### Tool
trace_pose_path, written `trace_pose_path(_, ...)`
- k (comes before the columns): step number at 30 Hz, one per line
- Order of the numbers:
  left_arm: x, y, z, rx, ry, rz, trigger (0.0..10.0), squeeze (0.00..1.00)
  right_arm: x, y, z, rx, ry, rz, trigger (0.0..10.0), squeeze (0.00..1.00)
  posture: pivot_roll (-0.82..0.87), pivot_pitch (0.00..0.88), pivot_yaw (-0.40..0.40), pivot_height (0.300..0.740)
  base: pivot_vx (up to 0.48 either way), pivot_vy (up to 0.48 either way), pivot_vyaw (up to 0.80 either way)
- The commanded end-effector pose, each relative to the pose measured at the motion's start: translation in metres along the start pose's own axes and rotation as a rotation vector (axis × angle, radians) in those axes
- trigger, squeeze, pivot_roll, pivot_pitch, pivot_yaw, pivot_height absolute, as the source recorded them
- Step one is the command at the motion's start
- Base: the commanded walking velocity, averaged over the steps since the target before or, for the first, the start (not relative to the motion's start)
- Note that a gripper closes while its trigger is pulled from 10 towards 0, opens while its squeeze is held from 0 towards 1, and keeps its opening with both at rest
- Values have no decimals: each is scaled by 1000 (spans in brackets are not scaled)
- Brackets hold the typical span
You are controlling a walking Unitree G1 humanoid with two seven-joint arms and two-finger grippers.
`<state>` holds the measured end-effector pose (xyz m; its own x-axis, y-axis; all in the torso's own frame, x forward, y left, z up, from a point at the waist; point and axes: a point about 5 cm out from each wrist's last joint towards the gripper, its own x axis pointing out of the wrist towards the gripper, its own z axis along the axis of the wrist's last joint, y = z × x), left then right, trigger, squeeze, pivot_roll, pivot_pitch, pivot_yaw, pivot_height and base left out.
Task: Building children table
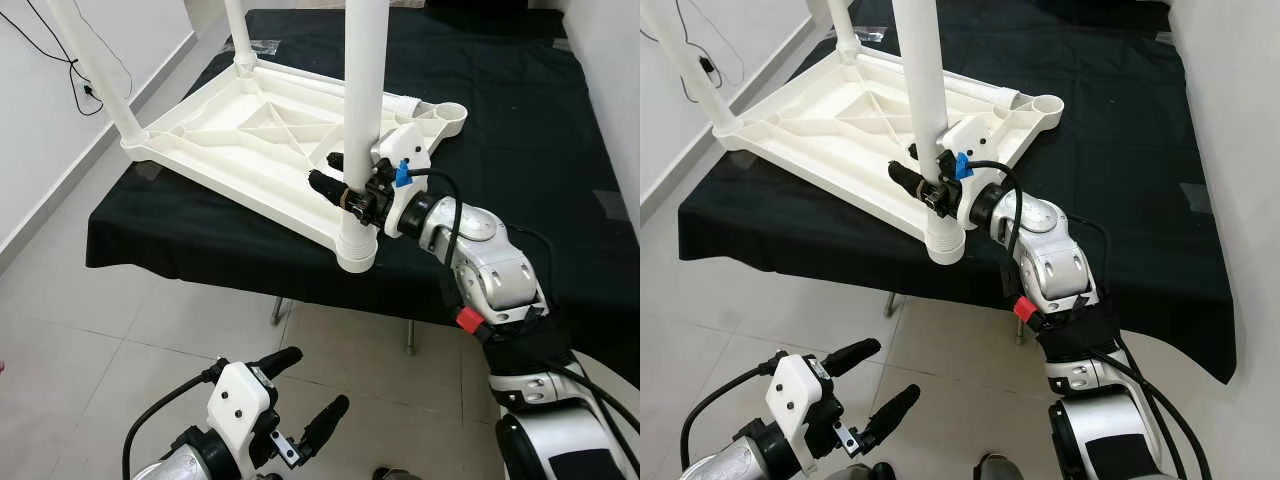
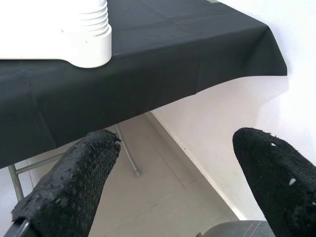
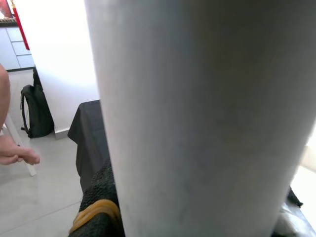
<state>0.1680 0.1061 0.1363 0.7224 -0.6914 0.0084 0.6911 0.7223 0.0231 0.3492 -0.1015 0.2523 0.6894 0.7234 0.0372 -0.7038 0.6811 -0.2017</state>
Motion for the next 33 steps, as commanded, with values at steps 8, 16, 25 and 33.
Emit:
trace_pose_path(8, -2, -2, -3, -2, 21, -1, 10000, 0, -3, 18, -62, 170, 278, -67, 10000, 0, 39, 234, 43, 740, 0, 0, 0)
trace_pose_path(16, 1, 22, 8, 5, -31, 101, 10000, 0, -20, 47, -84, 208, 243, -500, 10000, 0, 32, 230, 44, 740, 0, 0, 0)
trace_pose_path(25, 8, 59, 43, 87, -146, 189, 10000, 0, -10, 45, -80, 221, 246, -534, 10000, 0, 31, 224, 49, 740, 0, 0, 0)
trace_pose_path(33, 21, 82, 95, 222, -289, 185, 10000, 0, -9, 45, -77, 187, 245, -550, 10000, 0, 24, 217, 43, 740, 0, 0, 0)
